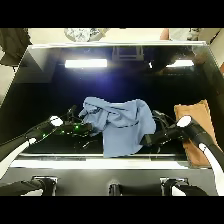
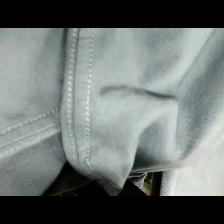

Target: Fold the shirts.

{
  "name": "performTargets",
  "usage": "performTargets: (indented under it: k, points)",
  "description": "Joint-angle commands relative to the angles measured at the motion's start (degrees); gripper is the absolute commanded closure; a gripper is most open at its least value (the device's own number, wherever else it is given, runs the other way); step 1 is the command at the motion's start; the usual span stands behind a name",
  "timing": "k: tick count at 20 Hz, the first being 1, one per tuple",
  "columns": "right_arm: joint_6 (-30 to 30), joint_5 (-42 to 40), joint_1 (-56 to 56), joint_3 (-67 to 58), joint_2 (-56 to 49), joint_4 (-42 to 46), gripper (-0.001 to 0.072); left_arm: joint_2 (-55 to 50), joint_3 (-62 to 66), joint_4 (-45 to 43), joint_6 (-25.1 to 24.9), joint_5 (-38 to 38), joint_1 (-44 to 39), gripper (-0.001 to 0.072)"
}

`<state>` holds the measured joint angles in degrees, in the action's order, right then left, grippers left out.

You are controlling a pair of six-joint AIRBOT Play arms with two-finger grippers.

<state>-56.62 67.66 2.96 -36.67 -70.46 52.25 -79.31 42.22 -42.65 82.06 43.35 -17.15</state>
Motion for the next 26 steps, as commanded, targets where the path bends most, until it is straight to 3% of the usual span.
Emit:
performTargets:
  k: [1, 5, 6, 7, 8, 12, 15, 20, 22, 26]
  points:
    - [1.62, -4.68, -0.07, 3.63, -3.87, -9.33, 0.0004, 0.44, 0.11, 0.63, 0.15, -0.09, -0.2, 0.0681]
    - [2.36, -9.68, -4.7, 3.65, -7.13, -16.26, 0.0034, 1.27, 1.25, 0.61, -2.93, 0.31, -0.2, 0.0682]
    - [1.33, -12.98, -7.1, 3.63, -7.21, -16.52, 0.0166, 1.36, 1.97, 0.46, -3.67, 0.79, -0.02, 0.0682]
    - [1.42, -14.64, -8.59, 3.17, -7.15, -16.68, 0.0544, 1.55, 2.99, 0.28, -4.52, 1.81, 0.44, 0.0682]
    - [1.6, -13.57, -8.74, 2.03, -6.75, -16.63, 0.0671, 2.1, 4.63, -0.55, -5.81, 3.78, 1.42, 0.0683]
    - [3.91, -5.35, -6.23, -11.28, 3.43, -6.67, 0.067, 11.28, 17.66, -13.31, -7.13, 12.87, 8.61, 0.0683]
    - [3.02, -3.69, -1.22, -28.98, 16.46, 5.33, 0.0671, 21.7, 33.07, -18.67, -5.62, 14.16, 17.14, 0.0683]
    - [-7.67, -10.93, 6.88, -54.8, 34.53, 32.09, 0.0671, 32.72, 59.25, -19.69, 1.33, 14.16, 36.2, 0.0682]
    - [-9.73, -9.49, 7.08, -56.3, 38.6, 32.98, 0.0671, 36.24, 60.74, -18.34, 5.84, 14.12, 37.62, 0.0682]
    - [-8.76, 2.01, 7.08, -56.3, 40.15, 31.67, 0.067, 40.48, 60.74, -20.7, 5.84, 14.88, 37.07, 0.0682]
